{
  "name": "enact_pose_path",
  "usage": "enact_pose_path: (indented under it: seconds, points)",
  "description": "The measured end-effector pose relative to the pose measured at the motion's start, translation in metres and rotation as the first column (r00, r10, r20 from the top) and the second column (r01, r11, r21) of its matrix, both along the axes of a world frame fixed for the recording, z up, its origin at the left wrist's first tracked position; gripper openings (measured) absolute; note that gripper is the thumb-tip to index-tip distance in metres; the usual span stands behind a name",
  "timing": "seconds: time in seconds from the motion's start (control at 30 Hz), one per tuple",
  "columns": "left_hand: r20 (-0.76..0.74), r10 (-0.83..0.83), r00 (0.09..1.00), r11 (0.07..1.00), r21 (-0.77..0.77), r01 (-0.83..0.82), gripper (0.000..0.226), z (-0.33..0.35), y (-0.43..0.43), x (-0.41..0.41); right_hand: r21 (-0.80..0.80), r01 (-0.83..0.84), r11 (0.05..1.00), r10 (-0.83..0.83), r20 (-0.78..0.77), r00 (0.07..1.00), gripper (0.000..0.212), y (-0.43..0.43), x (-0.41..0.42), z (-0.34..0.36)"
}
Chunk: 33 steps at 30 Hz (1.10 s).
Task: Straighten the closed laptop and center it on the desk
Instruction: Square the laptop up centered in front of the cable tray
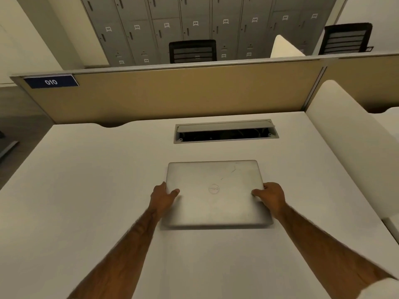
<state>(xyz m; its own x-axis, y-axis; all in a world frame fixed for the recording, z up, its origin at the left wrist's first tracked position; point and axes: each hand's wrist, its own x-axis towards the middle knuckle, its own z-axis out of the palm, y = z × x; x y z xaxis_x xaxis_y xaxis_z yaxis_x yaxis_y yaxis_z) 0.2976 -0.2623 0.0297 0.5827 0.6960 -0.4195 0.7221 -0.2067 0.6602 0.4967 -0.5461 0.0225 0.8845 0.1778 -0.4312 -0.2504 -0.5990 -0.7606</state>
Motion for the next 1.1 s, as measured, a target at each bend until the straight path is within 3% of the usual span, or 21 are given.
enact_pose_path:
  seconds: [0.13, 0.3, 0.53, 0.8, 1.1]
  points:
    - [0.004, 0.053, 0.999, 0.998, 0.028, -0.054, 0.052, -0.008, 0.0, 0.006, 0.005, 0.05, 0.999, -0.05, -0.029, 0.998, 0.031, 0.006, 0.001, -0.005]
    - [-0.081, 0.048, 0.996, 0.99, 0.136, -0.037, 0.066, -0.019, -0.007, 0.008, -0.017, 0.095, 0.995, -0.095, -0.012, 0.995, 0.026, 0.01, 0.006, -0.012]
    - [-0.086, 0.051, 0.995, 0.982, 0.183, -0.034, 0.076, -0.028, -0.006, 0.013, -0.028, 0.112, 0.993, -0.112, 0.016, 0.994, 0.011, 0.012, 0.007, -0.017]
    - [-0.079, 0.047, 0.996, 0.979, 0.203, -0.03, 0.075, -0.037, -0.004, 0.012, -0.048, 0.059, 0.997, -0.057, 0.043, 0.997, 0.031, 0.013, 0.009, -0.014]
    - [-0.111, 0.006, 0.994, 0.969, 0.246, 0.022, 0.086, -0.039, -0.007, 0.014, -0.079, 0.05, 0.996, -0.041, 0.115, 0.993, 0.014, 0.01, 0.001, -0.018]
